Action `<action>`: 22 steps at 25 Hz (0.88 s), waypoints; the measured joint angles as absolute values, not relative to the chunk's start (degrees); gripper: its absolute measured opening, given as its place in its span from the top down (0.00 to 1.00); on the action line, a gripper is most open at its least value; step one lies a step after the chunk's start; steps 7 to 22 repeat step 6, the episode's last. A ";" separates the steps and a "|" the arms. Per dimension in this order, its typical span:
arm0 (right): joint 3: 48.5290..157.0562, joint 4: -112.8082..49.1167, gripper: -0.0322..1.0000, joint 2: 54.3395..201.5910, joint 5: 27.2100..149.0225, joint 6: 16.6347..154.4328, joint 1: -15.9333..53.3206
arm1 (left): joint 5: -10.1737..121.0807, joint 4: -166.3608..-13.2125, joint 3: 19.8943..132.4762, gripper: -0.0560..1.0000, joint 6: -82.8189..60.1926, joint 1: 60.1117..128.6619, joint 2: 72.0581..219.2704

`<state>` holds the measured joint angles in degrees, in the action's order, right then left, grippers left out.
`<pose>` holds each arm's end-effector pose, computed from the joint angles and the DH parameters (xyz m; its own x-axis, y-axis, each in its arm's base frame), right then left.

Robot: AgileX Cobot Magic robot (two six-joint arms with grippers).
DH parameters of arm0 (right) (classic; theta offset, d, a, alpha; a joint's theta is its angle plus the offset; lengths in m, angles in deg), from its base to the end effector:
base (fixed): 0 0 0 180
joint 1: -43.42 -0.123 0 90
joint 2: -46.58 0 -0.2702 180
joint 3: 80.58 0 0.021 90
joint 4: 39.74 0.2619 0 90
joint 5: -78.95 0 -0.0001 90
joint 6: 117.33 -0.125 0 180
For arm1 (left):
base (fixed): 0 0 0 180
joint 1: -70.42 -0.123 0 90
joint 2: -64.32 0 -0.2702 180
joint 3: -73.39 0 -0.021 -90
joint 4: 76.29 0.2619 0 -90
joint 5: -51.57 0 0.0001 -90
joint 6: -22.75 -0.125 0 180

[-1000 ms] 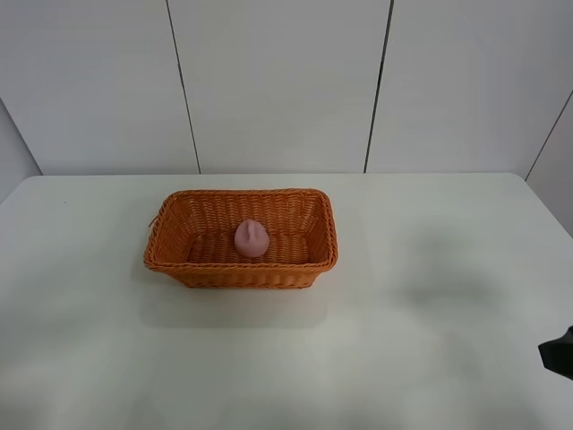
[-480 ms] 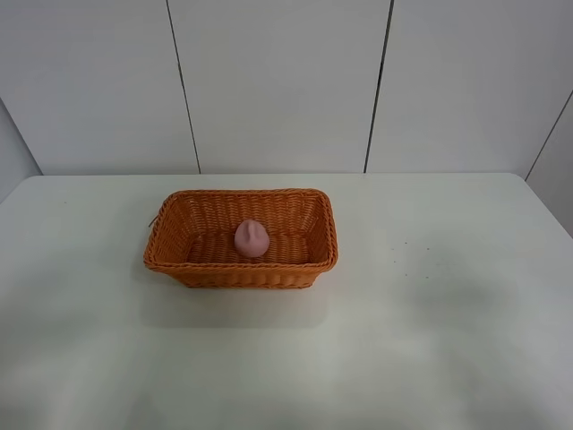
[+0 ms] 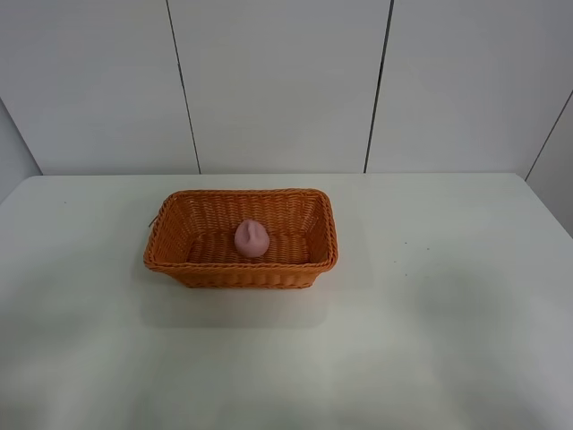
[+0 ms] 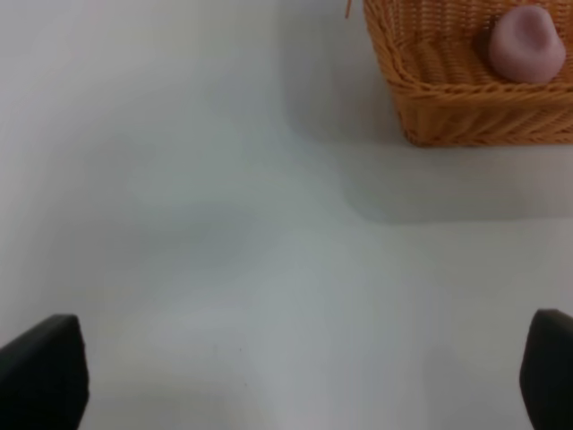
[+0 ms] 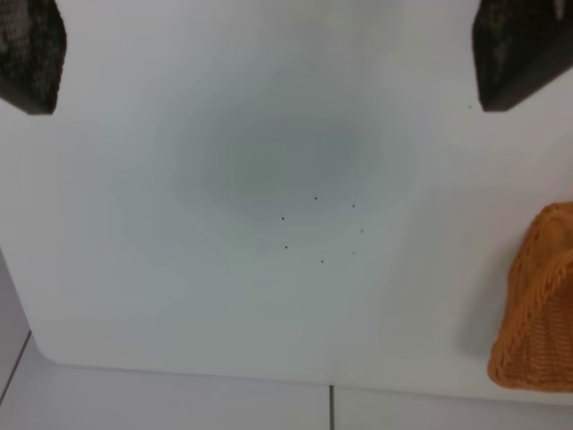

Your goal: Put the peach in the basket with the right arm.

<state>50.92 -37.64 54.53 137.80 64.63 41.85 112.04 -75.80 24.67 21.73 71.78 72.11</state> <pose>0.0519 0.0053 0.2692 -0.4260 -0.0269 -0.9043 -0.0622 0.9981 -0.0004 0.0505 -0.0003 0.2649 -0.4531 0.0328 -0.8909 0.0271 0.9994 0.0230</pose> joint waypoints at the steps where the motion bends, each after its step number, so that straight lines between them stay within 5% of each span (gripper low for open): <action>1: 50.92 -37.64 0.29 54.53 137.80 64.63 41.85 | 112.04 -75.80 24.67 0.01 21.73 71.78 72.11; 22: 50.92 -37.64 0.29 54.53 137.80 64.63 41.85 | 112.04 -75.80 24.67 0.01 21.73 71.78 72.11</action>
